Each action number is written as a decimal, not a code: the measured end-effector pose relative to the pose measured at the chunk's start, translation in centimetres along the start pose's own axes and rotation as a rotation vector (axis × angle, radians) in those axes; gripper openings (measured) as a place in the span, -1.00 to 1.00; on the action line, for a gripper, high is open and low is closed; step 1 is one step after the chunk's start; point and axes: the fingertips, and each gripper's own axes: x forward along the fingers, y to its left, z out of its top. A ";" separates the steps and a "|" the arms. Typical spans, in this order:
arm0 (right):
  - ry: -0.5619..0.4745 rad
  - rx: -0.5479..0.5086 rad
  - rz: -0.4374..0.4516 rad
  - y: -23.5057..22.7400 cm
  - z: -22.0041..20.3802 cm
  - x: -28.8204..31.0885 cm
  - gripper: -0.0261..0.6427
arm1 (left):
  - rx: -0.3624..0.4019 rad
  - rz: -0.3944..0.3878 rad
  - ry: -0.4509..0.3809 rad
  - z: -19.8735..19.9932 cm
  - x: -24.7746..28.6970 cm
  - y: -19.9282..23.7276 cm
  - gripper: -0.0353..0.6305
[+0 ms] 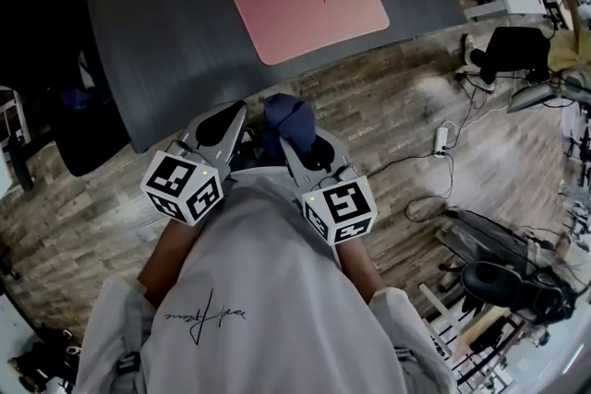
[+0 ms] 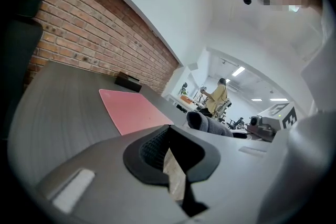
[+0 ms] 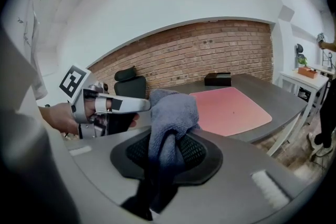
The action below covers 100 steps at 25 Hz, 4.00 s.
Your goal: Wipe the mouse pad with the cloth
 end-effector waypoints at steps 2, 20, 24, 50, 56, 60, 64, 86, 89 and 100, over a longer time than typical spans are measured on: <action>0.002 0.005 0.004 -0.3 0.2 0.4 -0.62 | -0.005 0.016 0.005 0.0 -0.1 0.5 -0.88; 0.033 0.038 0.166 -8.0 5.4 5.5 -0.62 | -0.045 0.092 0.006 4.4 8.9 3.8 -0.88; 0.048 0.034 0.161 -11.6 6.8 5.9 -0.62 | -0.058 0.097 -0.007 6.0 12.3 4.0 -0.88; 0.230 0.067 0.183 -31.6 7.6 12.1 -0.66 | -0.152 0.333 -0.042 5.8 22.8 5.4 -0.88; 0.285 0.009 0.116 -34.8 6.5 13.8 -0.67 | -0.167 0.349 -0.038 5.5 22.4 5.5 -0.88; 0.322 -0.020 0.038 -38.2 5.3 14.6 -0.67 | -0.156 0.338 -0.037 6.0 22.9 5.2 -0.88; 0.373 -0.040 -0.059 -41.7 3.6 15.2 -0.67 | -0.166 0.336 -0.046 6.4 23.2 5.1 -0.89; 0.461 -0.015 -0.149 -43.5 -1.5 16.9 -0.67 | -0.211 0.323 -0.005 5.7 23.6 4.7 -0.89; 0.455 -0.013 -0.154 -43.2 -1.7 17.0 -0.67 | -0.218 0.325 -0.004 5.5 23.4 4.9 -0.89; 0.428 0.024 -0.165 -42.3 -1.8 17.4 -0.67 | -0.235 0.314 -0.002 4.9 23.1 5.0 -0.89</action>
